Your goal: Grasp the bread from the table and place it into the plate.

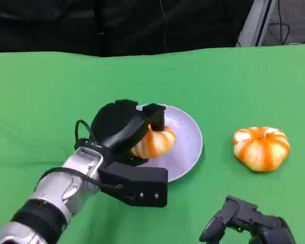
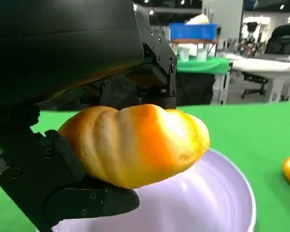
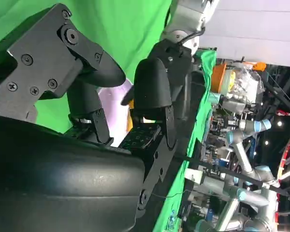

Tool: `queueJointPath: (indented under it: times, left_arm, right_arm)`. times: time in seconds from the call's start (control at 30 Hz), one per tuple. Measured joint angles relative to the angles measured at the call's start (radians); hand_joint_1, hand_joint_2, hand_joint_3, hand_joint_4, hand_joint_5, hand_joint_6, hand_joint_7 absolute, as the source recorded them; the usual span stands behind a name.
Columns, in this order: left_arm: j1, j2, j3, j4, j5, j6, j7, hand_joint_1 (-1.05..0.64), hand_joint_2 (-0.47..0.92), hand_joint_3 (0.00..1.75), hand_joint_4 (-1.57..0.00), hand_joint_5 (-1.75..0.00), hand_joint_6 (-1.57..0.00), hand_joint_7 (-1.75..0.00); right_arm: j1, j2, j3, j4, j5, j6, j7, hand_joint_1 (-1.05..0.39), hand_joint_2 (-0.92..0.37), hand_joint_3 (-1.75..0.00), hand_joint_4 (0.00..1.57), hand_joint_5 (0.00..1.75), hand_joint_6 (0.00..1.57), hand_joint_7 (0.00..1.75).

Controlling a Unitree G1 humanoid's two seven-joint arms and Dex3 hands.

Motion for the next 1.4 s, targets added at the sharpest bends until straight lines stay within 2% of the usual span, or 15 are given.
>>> queueJointPath:
  times: [0.03, 0.07, 0.1, 0.13, 0.23, 0.3, 0.33, 0.4, 0.5, 0.6, 0.9, 1.4]
  left_arm:
    - [-0.002, -0.001, -0.001, 0.002, -0.01, 0.0, -0.021, -0.33, 0.82, 0.36, -0.66, -0.84, -0.61, -0.55]
    - [-0.005, -0.001, -0.001, 0.003, -0.027, 0.0, -0.057, -0.38, 0.87, 0.28, -0.59, -0.6, -0.58, -0.3]
    - [-0.006, -0.001, -0.001, 0.003, -0.041, 0.0, -0.094, -0.41, 0.89, 0.24, -0.57, -0.45, -0.57, -0.17]
    - [-0.007, 0.0, -0.001, 0.002, -0.049, 0.0, -0.133, -0.54, 0.91, 0.26, -0.37, -0.27, -0.39, -0.07]
    - [-0.007, 0.006, -0.001, -0.026, -0.086, 0.031, -0.279, -0.77, 0.92, 0.33, -0.14, -0.1, -0.18, -0.01]
    - [-0.007, 0.014, 0.0, -0.059, -0.105, 0.052, -0.353, -0.8, 0.92, 0.34, -0.11, -0.08, -0.15, 0.0]
    - [-0.007, 0.016, 0.001, -0.073, -0.11, 0.059, -0.372, -0.89, 0.92, 0.41, -0.05, -0.04, -0.08, 0.0]
    - [-0.007, 0.022, 0.006, -0.097, -0.119, 0.069, -0.409, -0.94, 0.92, 0.46, -0.01, -0.02, -0.04, 0.0]
    - [-0.007, 0.03, 0.011, -0.12, -0.128, 0.083, -0.443, -0.95, 0.92, 0.47, -0.01, -0.02, -0.03, 0.0]
    - [-0.005, 0.033, 0.016, -0.138, -0.14, 0.087, -0.467, -1.04, 0.92, 0.57, 0.0, 0.0, 0.0, 0.0]
    - [0.01, 0.063, 0.022, -0.222, -0.167, 0.102, -0.534, -1.05, 0.92, 0.62, 0.0, 0.0, 0.0, 0.0]
    - [0.022, 0.093, 0.031, -0.309, -0.18, 0.106, -0.557, -1.03, 0.92, 0.62, -0.01, -0.01, -0.02, -0.01]
  right_arm:
    - [0.0, 0.0, 0.0, 0.0, 0.0, 0.0, 0.0, -0.06, -0.27, -1.38, 0.77, 1.56, 0.83, 1.27]
    - [0.0, 0.0, 0.0, 0.0, 0.0, 0.0, 0.0, -0.06, -0.27, -1.38, 0.77, 1.56, 0.83, 1.27]
    - [0.0, 0.0, 0.0, 0.0, 0.0, 0.0, 0.0, -0.06, -0.28, -1.38, 0.77, 1.56, 0.83, 1.27]
    - [-0.001, 0.0, 0.0, 0.0, 0.0, 0.0, 0.0, -0.07, -0.28, -1.38, 0.77, 1.56, 0.83, 1.27]
    - [-0.001, 0.0, 0.0, 0.0, -0.001, 0.0, -0.001, -0.08, -0.28, -1.38, 0.77, 1.56, 0.83, 1.27]
    - [-0.001, 0.0, 0.0, 0.0, -0.001, -0.001, -0.001, -0.08, -0.28, -1.38, 0.77, 1.56, 0.83, 1.27]
    - [-0.001, 0.0, 0.0, 0.0, -0.001, -0.001, -0.001, -0.07, -0.28, -1.38, 0.77, 1.56, 0.83, 1.27]
    - [-0.001, 0.0, 0.0, 0.0, 0.0, 0.0, -0.001, -0.07, -0.28, -1.38, 0.77, 1.56, 0.83, 1.27]
    - [-0.001, 0.0, 0.0, 0.0, 0.001, 0.0, -0.001, -0.06, -0.28, -1.39, 0.77, 1.56, 0.83, 1.27]
    - [-0.001, 0.0, 0.0, 0.0, 0.001, 0.0, -0.001, -0.05, -0.27, -1.39, 0.77, 1.56, 0.83, 1.27]
    - [-0.007, 0.0, 0.0, 0.002, 0.001, 0.0, -0.001, -0.08, -0.28, -1.38, 0.77, 1.57, 0.83, 1.27]
    - [-0.01, 0.0, 0.0, 0.005, 0.002, -0.001, -0.001, -0.07, -0.28, -1.38, 0.77, 1.56, 0.83, 1.26]
